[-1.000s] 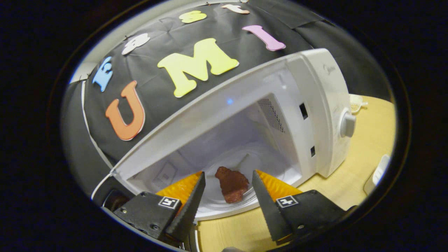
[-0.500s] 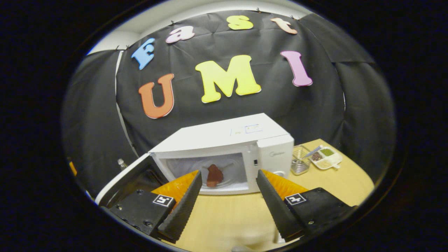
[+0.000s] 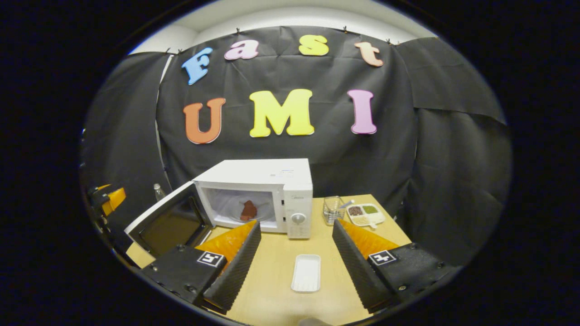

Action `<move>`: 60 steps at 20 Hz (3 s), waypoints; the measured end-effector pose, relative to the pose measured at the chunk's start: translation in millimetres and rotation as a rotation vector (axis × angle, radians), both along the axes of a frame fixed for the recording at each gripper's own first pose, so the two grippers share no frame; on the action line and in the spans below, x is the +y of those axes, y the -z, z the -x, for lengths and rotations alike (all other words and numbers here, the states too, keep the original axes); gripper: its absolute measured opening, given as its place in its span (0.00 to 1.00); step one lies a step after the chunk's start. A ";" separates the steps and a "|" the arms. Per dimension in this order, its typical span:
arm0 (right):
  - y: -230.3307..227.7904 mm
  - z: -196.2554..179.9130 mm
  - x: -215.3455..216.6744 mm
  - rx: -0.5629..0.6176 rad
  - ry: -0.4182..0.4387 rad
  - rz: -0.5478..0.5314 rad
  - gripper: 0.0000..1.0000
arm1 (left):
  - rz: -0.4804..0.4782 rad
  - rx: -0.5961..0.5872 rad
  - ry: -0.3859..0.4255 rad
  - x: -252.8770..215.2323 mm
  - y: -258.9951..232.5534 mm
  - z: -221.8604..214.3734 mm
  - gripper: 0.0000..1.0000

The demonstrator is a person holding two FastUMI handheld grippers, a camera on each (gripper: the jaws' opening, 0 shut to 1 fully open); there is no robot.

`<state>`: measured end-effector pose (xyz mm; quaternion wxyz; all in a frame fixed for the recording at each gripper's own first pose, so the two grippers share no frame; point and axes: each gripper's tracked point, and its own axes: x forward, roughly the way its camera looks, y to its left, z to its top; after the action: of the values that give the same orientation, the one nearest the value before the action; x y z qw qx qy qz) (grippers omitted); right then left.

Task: Open the microwave oven with the left hand, put the food in, and close the microwave oven.

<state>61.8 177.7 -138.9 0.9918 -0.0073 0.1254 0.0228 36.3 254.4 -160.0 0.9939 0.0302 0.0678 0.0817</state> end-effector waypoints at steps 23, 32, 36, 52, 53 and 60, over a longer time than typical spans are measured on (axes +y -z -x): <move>-1.8 47.3 -25.2 0.053 0.064 -0.036 0.92 | 0.043 0.135 0.088 -7.0 108.3 22.4 0.00; 16.7 60.0 -18.0 0.108 0.054 -0.055 0.92 | 0.123 0.174 0.216 -81.1 131.4 26.2 0.00; 15.2 63.0 -23.3 0.118 0.054 -0.063 0.92 | 0.155 0.190 0.286 -126.8 137.6 18.9 0.00; 8.2 18.0 -82.1 0.139 0.087 -0.110 0.92 | 0.149 0.165 0.519 -279.2 122.8 -59.1 0.00; 6.4 12.8 -84.7 0.139 0.089 -0.113 0.92 | 0.144 0.163 0.528 -286.9 122.7 -66.7 0.00; -2.4 -17.8 -106.4 0.133 0.098 -0.116 1.00 | 0.142 0.154 0.564 -331.2 121.9 -115.2 0.00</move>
<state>79.7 71.3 -136.6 0.9800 0.0578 0.1896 -0.0181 151.4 -76.8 -281.9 0.9689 -0.0156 0.1373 -0.2051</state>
